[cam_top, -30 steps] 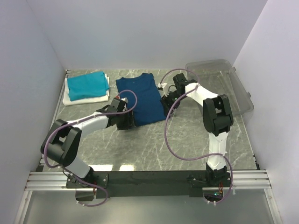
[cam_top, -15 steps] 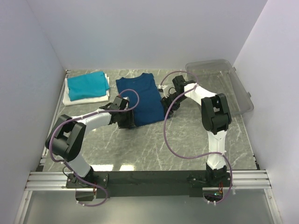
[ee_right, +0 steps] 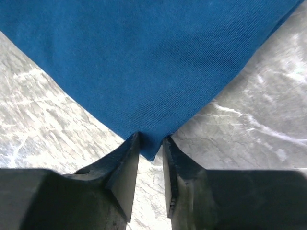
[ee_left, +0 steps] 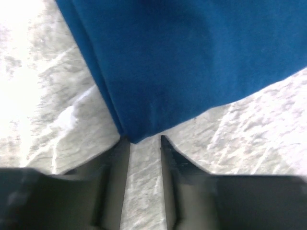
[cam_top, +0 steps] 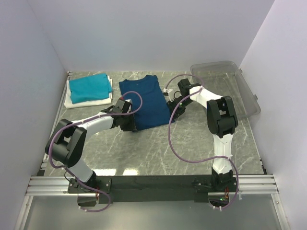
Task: Fold and stack the t-shirts
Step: Fold the tshirt
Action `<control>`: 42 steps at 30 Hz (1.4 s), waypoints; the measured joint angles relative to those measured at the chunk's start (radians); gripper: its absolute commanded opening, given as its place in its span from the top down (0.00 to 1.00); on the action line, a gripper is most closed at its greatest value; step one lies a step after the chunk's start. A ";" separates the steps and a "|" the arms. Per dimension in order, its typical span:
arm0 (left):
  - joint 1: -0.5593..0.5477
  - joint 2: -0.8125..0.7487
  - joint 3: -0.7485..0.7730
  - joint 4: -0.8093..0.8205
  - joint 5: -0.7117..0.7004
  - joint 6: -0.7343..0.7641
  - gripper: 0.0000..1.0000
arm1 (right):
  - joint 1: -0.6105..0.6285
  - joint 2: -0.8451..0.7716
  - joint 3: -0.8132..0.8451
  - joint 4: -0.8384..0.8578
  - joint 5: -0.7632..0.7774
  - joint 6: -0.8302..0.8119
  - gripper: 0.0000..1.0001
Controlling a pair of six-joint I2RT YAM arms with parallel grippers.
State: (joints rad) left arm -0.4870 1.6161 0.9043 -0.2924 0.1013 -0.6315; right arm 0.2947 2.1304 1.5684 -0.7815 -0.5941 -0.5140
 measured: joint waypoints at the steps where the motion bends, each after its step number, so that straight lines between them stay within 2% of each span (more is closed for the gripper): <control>1: 0.000 0.000 0.000 0.004 0.008 0.003 0.76 | -0.001 0.000 -0.004 0.000 -0.001 -0.001 0.74; 2: 0.000 0.000 -0.001 0.006 0.012 0.004 0.91 | -0.003 0.000 -0.007 -0.002 -0.003 -0.001 0.77; 3: 0.000 0.000 -0.001 0.008 0.017 0.002 0.98 | -0.003 0.000 -0.009 -0.002 -0.004 -0.002 0.80; 4: 0.000 0.000 -0.003 0.015 0.021 0.004 0.99 | -0.005 0.000 -0.012 -0.003 -0.007 -0.003 0.85; 9: -0.001 -0.019 -0.072 0.048 0.058 -0.001 0.99 | -0.010 -0.008 -0.047 -0.008 -0.032 -0.025 0.98; 17: -0.097 -0.183 -0.268 0.072 0.129 -0.101 0.99 | -0.030 -0.147 -0.265 -0.061 -0.028 -0.099 0.99; 19: -0.131 -0.214 -0.300 0.074 0.139 -0.136 0.94 | -0.031 -0.178 -0.314 -0.080 -0.023 -0.114 0.98; 20: -0.148 -0.229 -0.310 0.073 0.142 -0.150 0.85 | -0.031 -0.194 -0.339 -0.083 -0.022 -0.121 0.97; 21: -0.162 -0.243 -0.315 0.067 0.140 -0.163 0.80 | -0.031 -0.209 -0.360 -0.088 -0.019 -0.127 0.96; 22: -0.172 -0.256 -0.316 0.061 0.138 -0.172 0.75 | -0.031 -0.224 -0.379 -0.090 -0.014 -0.134 0.89; 23: -0.180 -0.272 -0.316 0.053 0.136 -0.181 0.64 | -0.031 -0.240 -0.397 -0.091 -0.008 -0.140 0.86; 24: -0.190 -0.296 -0.315 0.036 0.122 -0.187 0.60 | -0.032 -0.253 -0.410 -0.095 -0.001 -0.145 0.81; 25: -0.196 -0.326 -0.313 0.017 0.108 -0.193 0.51 | -0.033 -0.269 -0.419 -0.100 0.006 -0.152 0.69; 26: -0.201 -0.360 -0.307 -0.007 0.091 -0.193 0.49 | -0.034 -0.283 -0.424 -0.105 0.011 -0.156 0.63; 30: -0.205 -0.484 -0.238 -0.077 0.032 -0.147 0.45 | -0.050 -0.350 -0.418 -0.115 0.020 -0.206 0.48; 33: -0.209 -0.535 -0.153 -0.079 0.024 -0.038 0.42 | -0.058 -0.397 -0.386 -0.137 0.014 -0.307 0.41; 36: -0.229 -0.538 -0.080 -0.080 0.034 0.111 0.40 | -0.059 -0.435 -0.362 -0.176 -0.029 -0.492 0.27; 39: -0.275 -0.529 -0.022 -0.086 0.033 0.302 0.40 | -0.060 -0.490 -0.385 -0.203 -0.072 -0.710 0.16; 42: -0.322 -0.529 -0.009 -0.081 0.035 0.514 0.38 | -0.060 -0.580 -0.465 -0.200 -0.099 -0.909 0.14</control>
State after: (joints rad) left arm -0.8085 1.0870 0.8955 -0.3733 0.1364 -0.1173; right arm 0.2352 1.5505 1.1030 -0.9810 -0.6933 -1.4231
